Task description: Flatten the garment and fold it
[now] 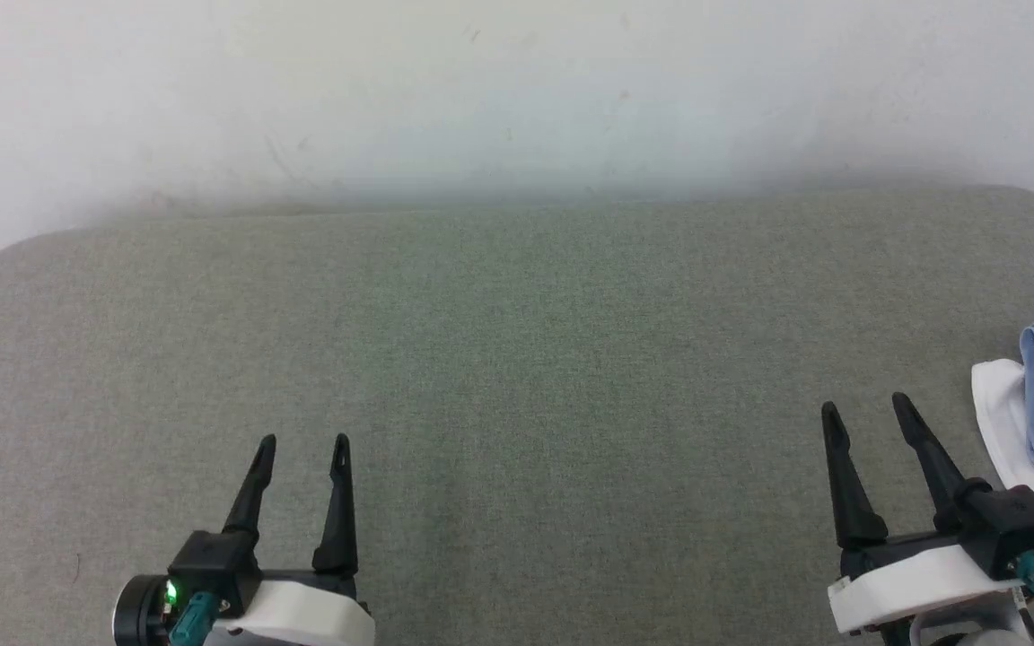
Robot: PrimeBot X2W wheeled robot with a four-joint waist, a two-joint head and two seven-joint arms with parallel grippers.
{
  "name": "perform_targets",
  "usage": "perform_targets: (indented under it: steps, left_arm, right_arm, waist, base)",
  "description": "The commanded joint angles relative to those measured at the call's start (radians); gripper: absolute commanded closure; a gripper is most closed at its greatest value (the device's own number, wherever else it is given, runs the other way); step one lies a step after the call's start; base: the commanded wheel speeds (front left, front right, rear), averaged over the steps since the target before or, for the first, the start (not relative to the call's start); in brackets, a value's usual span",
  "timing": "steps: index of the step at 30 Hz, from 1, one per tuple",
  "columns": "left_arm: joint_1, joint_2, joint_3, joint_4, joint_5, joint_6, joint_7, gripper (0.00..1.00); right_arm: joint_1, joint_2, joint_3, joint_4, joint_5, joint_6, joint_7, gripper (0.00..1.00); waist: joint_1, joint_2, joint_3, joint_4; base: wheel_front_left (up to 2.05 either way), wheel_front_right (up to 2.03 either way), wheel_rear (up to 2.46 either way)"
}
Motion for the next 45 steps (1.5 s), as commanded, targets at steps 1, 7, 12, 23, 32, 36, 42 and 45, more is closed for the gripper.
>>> perform_targets:
  steps: [1, 7, 12, 23, 32, 36, 42, 45]
  left_arm:
    - [0.011, -0.004, -0.002, 0.004, 0.004, 0.005, 0.001, 0.00]
    - [0.011, -0.004, -0.002, 0.007, 0.005, 0.010, 0.001, 0.00]
    - [0.010, -0.005, -0.001, 0.005, 0.007, 0.012, 0.001, 0.00]
    - [0.012, -0.005, -0.004, 0.005, 0.003, 0.010, 0.001, 0.00]
    - [0.004, -0.002, -0.009, 0.002, -0.007, 0.004, 0.002, 1.00]
    - [0.003, -0.002, -0.007, 0.000, -0.003, 0.004, 0.010, 1.00]
    - [0.000, -0.002, -0.004, -0.004, 0.003, 0.004, 0.023, 1.00]
    - [-0.001, -0.002, -0.003, -0.005, 0.006, 0.004, 0.029, 1.00]
  right_arm:
    - [0.008, 0.004, 0.001, 0.003, 0.004, -0.002, -0.007, 0.00]
    - [0.009, 0.004, 0.003, 0.005, 0.015, -0.002, -0.012, 0.00]
    - [0.009, 0.004, 0.001, 0.006, 0.026, -0.002, -0.015, 0.00]
    - [0.008, 0.004, -0.006, 0.009, 0.039, -0.002, -0.020, 0.00]
    - [0.000, -0.001, -0.006, 0.007, 0.033, 0.000, -0.013, 1.00]
    - [-0.002, 0.000, -0.005, 0.006, 0.029, 0.000, -0.005, 1.00]
    - [-0.004, 0.000, -0.004, 0.003, 0.023, 0.000, 0.007, 1.00]
    - [-0.005, 0.000, -0.003, 0.002, 0.020, 0.000, 0.013, 1.00]
  waist:
    - [0.0000, 0.0000, 0.001, 0.001]
    - [0.0000, 0.0000, 0.001, 0.002]
    - [0.0000, 0.0000, 0.004, 0.002]
    - [0.0000, 0.0000, 0.002, -0.001]
    - [0.0000, 0.0000, -0.002, -0.001]
    - [0.0000, 0.0000, -0.003, 0.000]
    - [0.0000, 0.0000, -0.004, 0.000]
    - [0.0000, 0.0000, -0.005, 0.000]
  base:
    - [0.00, 0.00, 0.00]
    - [0.00, 0.00, 0.00]
    - [0.00, 0.00, 0.00]
    - [0.00, 0.00, 0.00]
    - [0.00, 0.00, 0.00]
    - [0.00, 0.00, 0.00]
    - [0.00, 0.00, 0.00]
    - [0.00, 0.00, 0.00]
